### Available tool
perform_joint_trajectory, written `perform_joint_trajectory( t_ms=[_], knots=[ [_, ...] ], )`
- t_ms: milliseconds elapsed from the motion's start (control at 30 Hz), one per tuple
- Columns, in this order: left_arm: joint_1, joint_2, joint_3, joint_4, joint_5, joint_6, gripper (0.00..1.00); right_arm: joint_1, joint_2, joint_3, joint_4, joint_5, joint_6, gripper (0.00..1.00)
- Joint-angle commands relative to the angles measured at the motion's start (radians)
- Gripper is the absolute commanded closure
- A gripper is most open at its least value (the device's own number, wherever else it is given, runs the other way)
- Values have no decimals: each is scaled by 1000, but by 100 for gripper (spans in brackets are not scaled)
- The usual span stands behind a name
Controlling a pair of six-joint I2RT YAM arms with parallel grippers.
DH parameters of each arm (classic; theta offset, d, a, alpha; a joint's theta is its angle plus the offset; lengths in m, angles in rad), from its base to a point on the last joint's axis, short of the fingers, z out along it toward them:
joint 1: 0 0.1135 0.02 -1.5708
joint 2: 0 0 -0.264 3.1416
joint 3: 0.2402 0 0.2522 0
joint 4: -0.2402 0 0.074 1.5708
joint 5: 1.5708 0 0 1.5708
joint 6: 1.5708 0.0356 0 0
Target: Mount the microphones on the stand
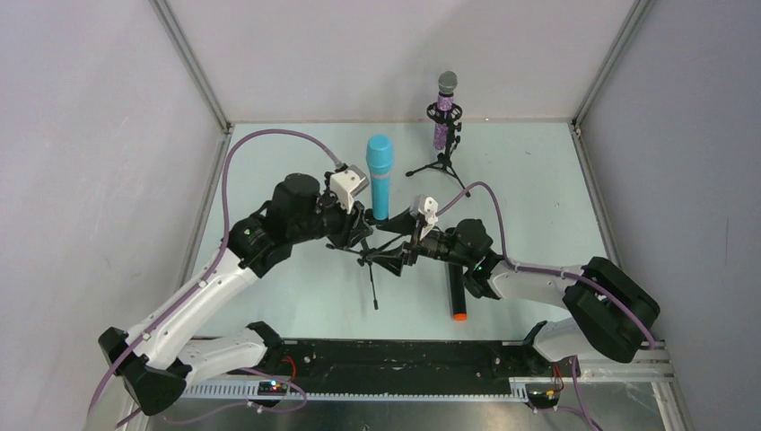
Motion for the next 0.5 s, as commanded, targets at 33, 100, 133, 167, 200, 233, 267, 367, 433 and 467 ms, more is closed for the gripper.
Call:
perform_joint_trajectory(
  t_ms=[33, 100, 133, 167, 200, 233, 267, 367, 433, 467],
  knots=[
    [-41, 2, 76, 81, -16, -45, 100, 12, 38, 2, 187, 0, 21, 18],
    [-50, 3, 83, 85, -14, -51, 100, 15, 56, 2, 208, -10, 27, 20],
    [-56, 2, 86, 87, -13, -55, 100, 16, 68, 2, 215, -15, 29, 22],
    [-57, 3, 88, 89, -14, -56, 100, 17, 73, 2, 227, -24, 36, 23],
    [-62, 3, 92, 89, -14, -57, 100, 17, 84, 2, 234, -29, 38, 25],
    [-64, 1, 94, 91, -14, -58, 100, 17, 94, 2, 248, -43, 43, 27],
    [-66, 0, 96, 93, -14, -60, 100, 18, 99, 2, 256, -57, 45, 30],
    [-70, -9, 103, 101, -14, -67, 100, 18, 129, 2, 294, -94, 53, 34],
    [-70, -12, 111, 102, -17, -75, 100, 18, 150, 2, 317, -107, 59, 38],
    [-71, -14, 113, 103, -16, -78, 100, 18, 157, 2, 334, -111, 68, 40]
  ],
)
